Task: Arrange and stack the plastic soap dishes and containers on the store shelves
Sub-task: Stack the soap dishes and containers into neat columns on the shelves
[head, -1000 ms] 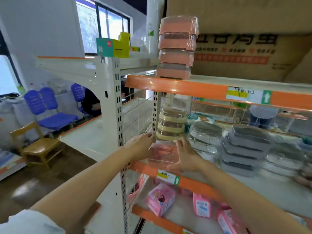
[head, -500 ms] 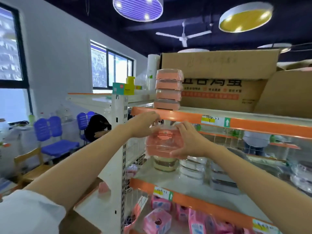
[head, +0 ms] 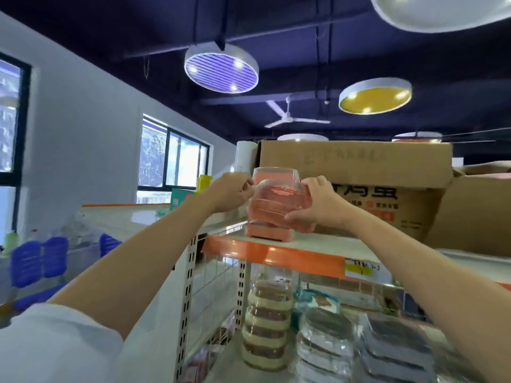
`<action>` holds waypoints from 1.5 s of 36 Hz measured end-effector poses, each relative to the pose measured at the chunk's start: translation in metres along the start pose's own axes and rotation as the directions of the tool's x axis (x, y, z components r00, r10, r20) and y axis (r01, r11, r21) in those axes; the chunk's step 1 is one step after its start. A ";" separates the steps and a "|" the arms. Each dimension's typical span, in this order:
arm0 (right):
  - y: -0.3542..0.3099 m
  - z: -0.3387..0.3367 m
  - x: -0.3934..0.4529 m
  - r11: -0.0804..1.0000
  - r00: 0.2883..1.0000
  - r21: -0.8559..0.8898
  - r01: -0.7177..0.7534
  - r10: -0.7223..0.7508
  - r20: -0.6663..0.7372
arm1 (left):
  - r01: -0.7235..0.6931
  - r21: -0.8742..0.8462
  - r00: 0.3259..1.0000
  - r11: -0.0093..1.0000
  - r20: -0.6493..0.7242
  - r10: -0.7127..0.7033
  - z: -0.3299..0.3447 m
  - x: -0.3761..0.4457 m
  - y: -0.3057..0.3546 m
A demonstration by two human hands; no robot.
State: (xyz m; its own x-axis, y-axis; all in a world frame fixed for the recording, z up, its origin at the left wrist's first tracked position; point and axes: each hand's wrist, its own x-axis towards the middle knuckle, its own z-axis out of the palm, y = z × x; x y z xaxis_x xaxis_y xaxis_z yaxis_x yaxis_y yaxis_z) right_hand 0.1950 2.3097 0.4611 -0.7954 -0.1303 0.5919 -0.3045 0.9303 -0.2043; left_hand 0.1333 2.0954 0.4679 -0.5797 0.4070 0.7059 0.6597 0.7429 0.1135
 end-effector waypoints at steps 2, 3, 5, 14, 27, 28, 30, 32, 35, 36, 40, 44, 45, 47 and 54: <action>0.004 -0.001 0.023 1.000 0.999 -0.016 0.002 -0.003 -0.039 | 0.008 -0.017 0.999 1.000 -0.041 -0.009 0.002 0.020 -0.007; 0.007 -0.002 0.034 1.000 0.998 -0.024 0.003 -0.005 -0.056 | 0.013 -0.026 0.998 1.000 -0.058 -0.015 0.004 0.031 -0.011; 0.011 -0.005 0.054 0.999 0.996 -0.044 0.006 -0.010 -0.084 | 0.027 -0.033 0.995 0.999 -0.090 -0.030 0.007 0.051 -0.016; 0.036 -0.012 0.124 0.998 0.984 -0.034 -0.059 0.053 -0.168 | 0.049 -0.275 0.945 0.960 -0.299 -0.134 0.037 0.123 -0.029; 0.057 0.013 0.193 0.929 0.967 0.364 -0.063 0.146 -0.208 | 0.138 -0.468 0.871 0.873 -0.363 -0.332 0.086 0.152 -0.055; 0.058 0.018 0.197 0.914 0.963 0.402 -0.056 0.155 -0.218 | 0.154 -0.491 0.869 0.858 -0.346 -0.354 0.089 0.153 -0.058; 0.060 0.028 0.201 0.881 0.952 0.472 -0.039 0.176 -0.249 | 0.182 -0.537 0.863 0.824 -0.315 -0.395 0.097 0.157 -0.065; 0.065 0.040 0.204 0.843 0.940 0.536 -0.041 0.214 -0.265 | 0.201 -0.572 0.861 0.795 -0.284 -0.422 0.106 0.159 -0.068; 0.071 0.055 0.203 0.762 0.932 0.647 -0.031 0.257 -0.257 | 0.198 -0.634 0.856 0.747 -0.260 -0.447 0.112 0.158 -0.067; 0.072 0.058 0.202 0.719 0.933 0.694 -0.022 0.265 -0.244 | 0.180 -0.672 0.853 0.718 -0.257 -0.454 0.114 0.157 -0.066; 0.084 0.062 0.198 0.648 0.967 0.762 0.000 0.193 -0.164 | 0.104 -0.828 0.853 0.551 -0.210 -0.477 0.127 0.160 -0.072; 0.094 0.061 0.193 0.631 0.985 0.775 0.030 0.115 -0.131 | 0.106 -0.917 0.872 0.384 -0.100 -0.479 0.136 0.158 -0.073; 0.095 0.061 0.192 0.619 0.985 0.785 0.023 0.120 -0.124 | 0.101 -0.926 0.880 0.365 -0.088 -0.467 0.136 0.158 -0.073; 0.098 0.062 0.189 0.602 0.981 0.798 0.009 0.148 -0.122 | 0.079 -0.939 0.884 0.336 -0.090 -0.459 0.134 0.157 -0.072; 0.100 0.067 0.187 0.577 0.963 0.815 -0.049 0.244 -0.115 | 0.082 -0.945 0.881 0.317 -0.081 -0.467 0.137 0.155 -0.074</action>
State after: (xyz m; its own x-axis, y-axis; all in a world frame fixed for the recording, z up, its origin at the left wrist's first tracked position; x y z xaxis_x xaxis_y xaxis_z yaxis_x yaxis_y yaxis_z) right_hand -0.0193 2.3555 0.4990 -0.7800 0.1407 0.6097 -0.5641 0.2636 -0.7825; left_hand -0.0705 2.1762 0.4731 -0.7799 -0.0316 0.6251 0.6139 -0.2332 0.7542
